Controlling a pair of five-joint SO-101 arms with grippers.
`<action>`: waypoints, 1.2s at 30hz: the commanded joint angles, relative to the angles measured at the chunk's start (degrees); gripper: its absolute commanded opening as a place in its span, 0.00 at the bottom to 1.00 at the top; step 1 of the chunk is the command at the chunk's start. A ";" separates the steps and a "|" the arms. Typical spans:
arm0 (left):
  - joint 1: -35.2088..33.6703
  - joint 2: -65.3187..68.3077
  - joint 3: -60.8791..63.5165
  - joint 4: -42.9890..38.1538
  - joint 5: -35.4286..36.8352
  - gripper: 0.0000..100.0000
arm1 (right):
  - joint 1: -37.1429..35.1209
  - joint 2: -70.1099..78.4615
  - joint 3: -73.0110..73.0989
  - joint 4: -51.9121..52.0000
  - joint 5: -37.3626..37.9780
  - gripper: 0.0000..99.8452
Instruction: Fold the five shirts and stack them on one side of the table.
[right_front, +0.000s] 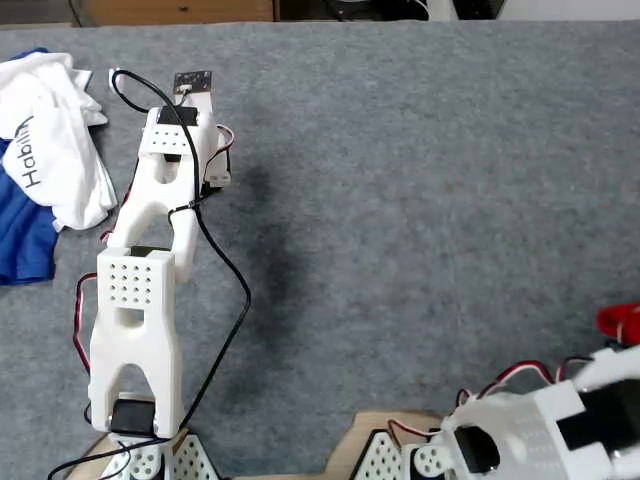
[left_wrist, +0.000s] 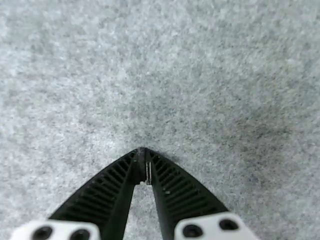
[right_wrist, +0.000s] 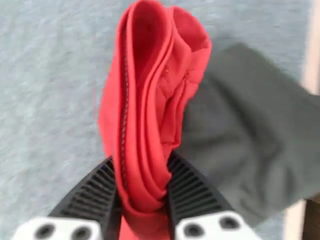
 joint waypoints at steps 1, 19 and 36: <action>0.44 -0.13 -1.85 -0.62 -0.35 0.02 | 5.41 -0.22 -3.82 0.18 1.41 0.01; 0.18 -0.13 -2.02 0.53 -0.44 0.02 | 10.07 -0.40 -2.33 0.97 4.22 0.26; 0.18 -0.13 -2.37 0.26 -0.44 0.02 | -0.48 -4.62 -10.33 22.42 3.87 0.31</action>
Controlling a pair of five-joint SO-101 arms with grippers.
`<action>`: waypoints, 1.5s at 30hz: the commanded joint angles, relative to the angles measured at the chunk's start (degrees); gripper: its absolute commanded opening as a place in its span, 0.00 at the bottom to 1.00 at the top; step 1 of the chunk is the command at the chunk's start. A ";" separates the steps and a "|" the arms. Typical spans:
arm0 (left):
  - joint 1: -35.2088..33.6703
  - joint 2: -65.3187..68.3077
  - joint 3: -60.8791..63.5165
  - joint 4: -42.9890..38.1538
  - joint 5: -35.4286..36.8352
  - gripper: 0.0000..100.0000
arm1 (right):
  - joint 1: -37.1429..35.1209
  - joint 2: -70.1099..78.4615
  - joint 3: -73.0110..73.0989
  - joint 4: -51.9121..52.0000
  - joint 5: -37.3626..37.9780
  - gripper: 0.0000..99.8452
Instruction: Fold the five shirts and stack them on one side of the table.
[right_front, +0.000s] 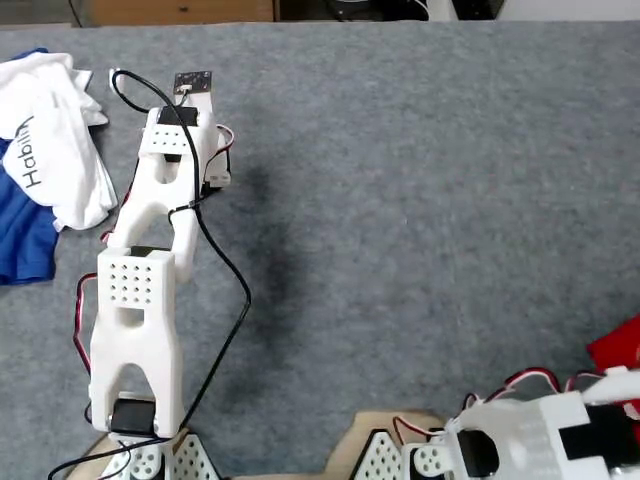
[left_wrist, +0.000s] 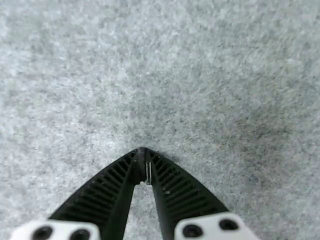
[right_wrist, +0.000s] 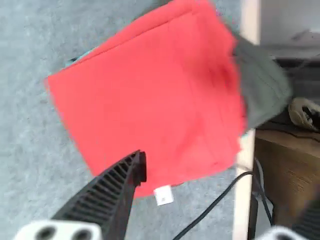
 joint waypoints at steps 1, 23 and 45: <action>0.09 -0.13 -2.37 0.26 -0.44 0.02 | -7.96 -4.26 -4.79 4.40 0.09 0.25; -31.91 2.33 -30.07 5.19 -7.47 0.15 | -54.11 -4.18 -5.85 3.08 0.00 0.07; -26.11 11.74 -30.33 2.81 -10.02 0.02 | -61.49 -4.26 -5.76 -1.76 0.00 0.07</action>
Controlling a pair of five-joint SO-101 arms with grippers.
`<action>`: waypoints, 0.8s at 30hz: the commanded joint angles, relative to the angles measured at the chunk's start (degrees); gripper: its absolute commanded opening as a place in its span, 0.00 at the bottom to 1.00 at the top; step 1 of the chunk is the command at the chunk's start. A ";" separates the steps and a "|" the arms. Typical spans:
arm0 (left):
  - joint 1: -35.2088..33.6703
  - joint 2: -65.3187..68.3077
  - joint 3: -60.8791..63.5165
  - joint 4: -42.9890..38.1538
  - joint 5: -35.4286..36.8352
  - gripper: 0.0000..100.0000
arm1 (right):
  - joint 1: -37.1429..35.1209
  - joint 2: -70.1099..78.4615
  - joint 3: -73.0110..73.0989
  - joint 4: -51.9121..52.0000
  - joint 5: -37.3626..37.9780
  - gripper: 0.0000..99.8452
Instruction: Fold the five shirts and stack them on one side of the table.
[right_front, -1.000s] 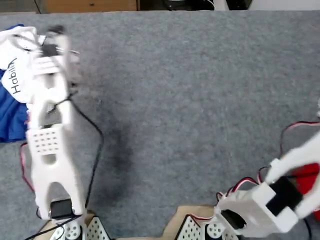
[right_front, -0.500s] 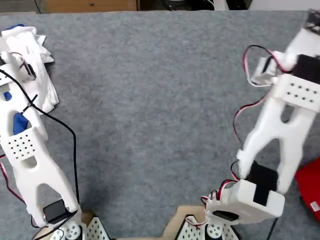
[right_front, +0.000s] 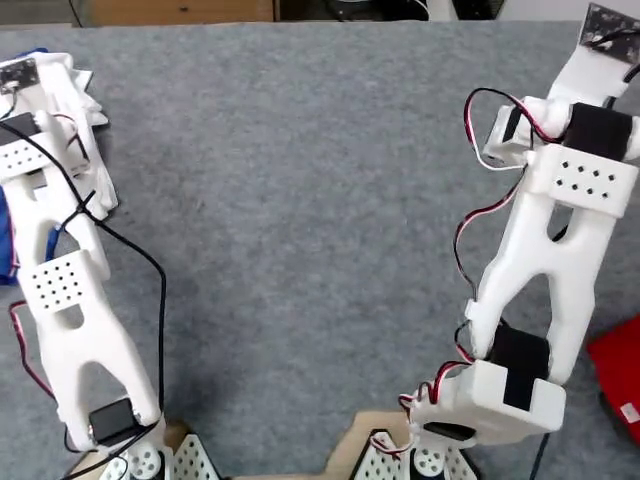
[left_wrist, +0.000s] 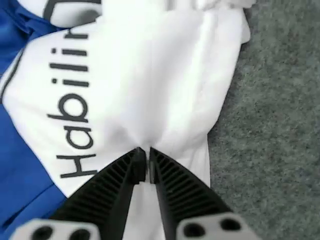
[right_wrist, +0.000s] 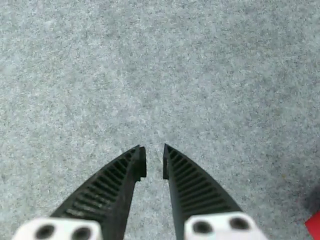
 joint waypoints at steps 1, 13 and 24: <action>1.58 -1.01 -2.81 0.18 0.00 0.02 | -0.13 -2.68 -2.07 -0.62 0.00 0.07; 12.40 -11.03 -8.44 19.60 3.43 0.02 | -0.13 -3.03 -2.07 -0.53 0.00 0.07; 25.49 -20.18 1.85 21.10 4.75 0.02 | 8.22 -2.68 -2.15 6.68 -3.96 0.07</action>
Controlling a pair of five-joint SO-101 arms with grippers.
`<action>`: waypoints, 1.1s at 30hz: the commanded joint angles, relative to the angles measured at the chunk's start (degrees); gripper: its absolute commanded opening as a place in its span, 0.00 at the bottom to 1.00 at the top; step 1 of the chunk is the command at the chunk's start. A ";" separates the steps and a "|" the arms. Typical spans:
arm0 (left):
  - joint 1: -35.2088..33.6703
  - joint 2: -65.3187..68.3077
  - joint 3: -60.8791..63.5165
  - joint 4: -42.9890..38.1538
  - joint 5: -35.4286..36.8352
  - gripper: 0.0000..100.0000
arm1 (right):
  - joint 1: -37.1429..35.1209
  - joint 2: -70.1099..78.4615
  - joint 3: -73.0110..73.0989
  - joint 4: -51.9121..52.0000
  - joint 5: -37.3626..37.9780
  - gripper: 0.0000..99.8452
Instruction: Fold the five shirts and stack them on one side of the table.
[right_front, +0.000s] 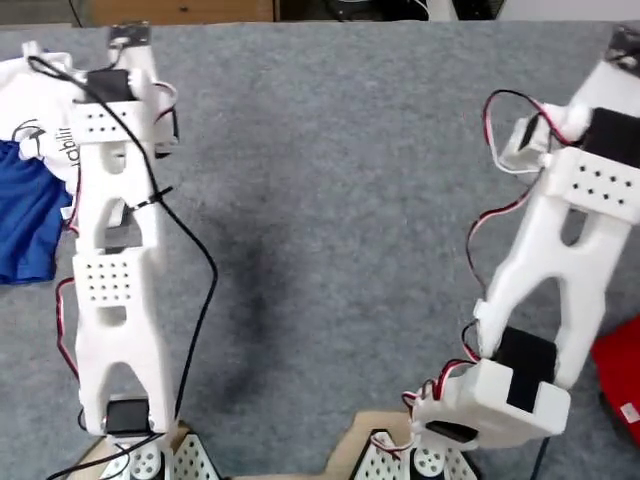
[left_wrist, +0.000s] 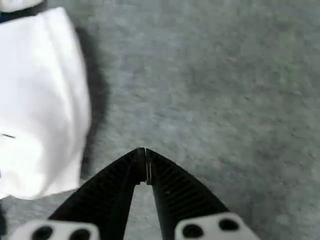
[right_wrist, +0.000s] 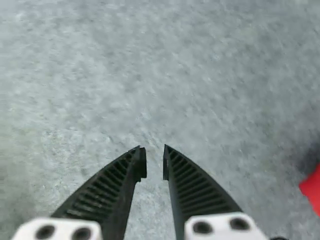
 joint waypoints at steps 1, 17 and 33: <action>5.98 -8.57 4.92 0.70 1.85 0.02 | 3.82 -2.68 -2.15 1.14 -0.79 0.07; -19.69 -14.46 19.08 -0.70 -7.21 0.20 | 5.14 -2.59 1.10 4.48 -0.53 0.07; -19.96 4.00 19.52 -8.00 -7.03 0.08 | 4.62 -3.12 5.49 4.48 -0.79 0.07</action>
